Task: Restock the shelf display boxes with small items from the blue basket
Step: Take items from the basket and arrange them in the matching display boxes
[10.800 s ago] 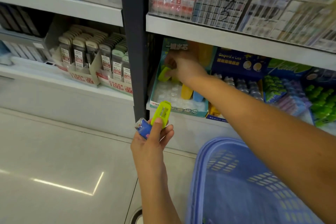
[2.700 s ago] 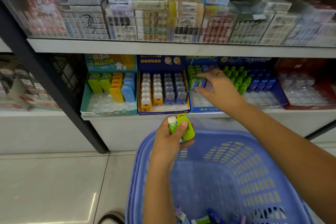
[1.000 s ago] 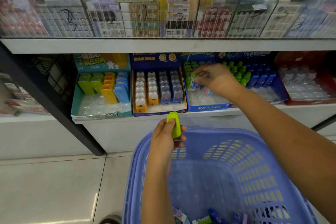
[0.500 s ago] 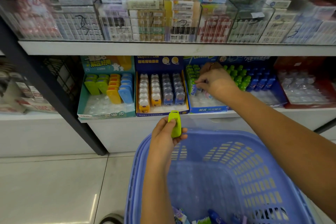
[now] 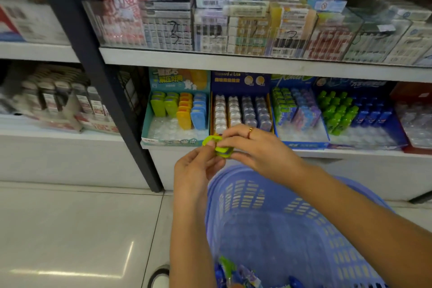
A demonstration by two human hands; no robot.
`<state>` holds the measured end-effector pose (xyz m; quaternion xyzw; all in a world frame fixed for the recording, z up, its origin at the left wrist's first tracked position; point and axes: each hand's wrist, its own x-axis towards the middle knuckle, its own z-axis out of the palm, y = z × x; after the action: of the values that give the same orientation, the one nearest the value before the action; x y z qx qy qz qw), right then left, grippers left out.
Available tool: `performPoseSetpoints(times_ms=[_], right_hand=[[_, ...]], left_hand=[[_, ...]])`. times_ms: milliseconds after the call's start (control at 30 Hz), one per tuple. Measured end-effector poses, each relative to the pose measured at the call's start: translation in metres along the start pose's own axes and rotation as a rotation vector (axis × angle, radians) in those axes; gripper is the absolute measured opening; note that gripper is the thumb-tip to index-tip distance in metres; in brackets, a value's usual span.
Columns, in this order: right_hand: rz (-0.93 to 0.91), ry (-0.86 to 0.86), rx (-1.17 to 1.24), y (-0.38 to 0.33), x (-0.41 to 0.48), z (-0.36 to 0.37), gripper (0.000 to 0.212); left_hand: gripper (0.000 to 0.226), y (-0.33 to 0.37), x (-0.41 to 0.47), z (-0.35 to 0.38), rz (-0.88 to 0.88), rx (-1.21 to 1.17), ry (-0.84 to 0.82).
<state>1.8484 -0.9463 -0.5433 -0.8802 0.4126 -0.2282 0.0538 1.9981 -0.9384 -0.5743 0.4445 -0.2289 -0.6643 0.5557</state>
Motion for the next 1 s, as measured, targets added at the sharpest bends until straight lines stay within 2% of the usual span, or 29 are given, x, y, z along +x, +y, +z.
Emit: performPoseSetpoints(times_ms=[100, 167, 233, 333, 467, 600, 733, 833, 900, 1000], right_hand=[[0.048, 0.121, 0.062, -0.004, 0.028, 0.006, 0.031], [0.174, 0.204, 0.143, -0.005, 0.058, 0.007, 0.03], [0.272, 0.227, 0.215, -0.004, 0.092, 0.011, 0.029], [0.328, 0.134, 0.222, 0.0, 0.138, 0.025, 0.03], [0.363, -0.121, 0.116, 0.011, 0.17, 0.051, 0.035], [0.375, -0.261, -0.028, 0.018, 0.189, 0.061, 0.033], [0.399, -0.231, -0.162, 0.02, 0.191, 0.07, 0.025], [0.348, -0.168, -0.261, 0.018, 0.181, 0.08, 0.034], [0.291, -0.151, -0.275, 0.02, 0.175, 0.085, 0.034], [0.309, -0.147, -0.216, 0.02, 0.173, 0.084, 0.032]], left_hand=[[0.028, 0.013, 0.014, -0.015, 0.154, 0.176, 0.097], [0.03, 0.018, 0.025, -0.027, 0.386, 0.636, 0.213], [0.031, 0.02, 0.034, -0.037, 0.56, 1.046, 0.241], [0.041, 0.017, 0.047, -0.047, 0.546, 1.291, 0.153], [0.045, 0.012, 0.053, -0.054, 0.567, 1.357, 0.112], [0.045, 0.012, 0.058, -0.056, 0.561, 1.341, 0.095], [0.044, 0.012, 0.057, -0.055, 0.545, 1.31, 0.087], [0.045, 0.012, 0.057, -0.056, 0.557, 1.308, 0.085], [0.045, 0.011, 0.057, -0.056, 0.559, 1.306, 0.082], [0.045, 0.011, 0.058, -0.057, 0.557, 1.299, 0.078]])
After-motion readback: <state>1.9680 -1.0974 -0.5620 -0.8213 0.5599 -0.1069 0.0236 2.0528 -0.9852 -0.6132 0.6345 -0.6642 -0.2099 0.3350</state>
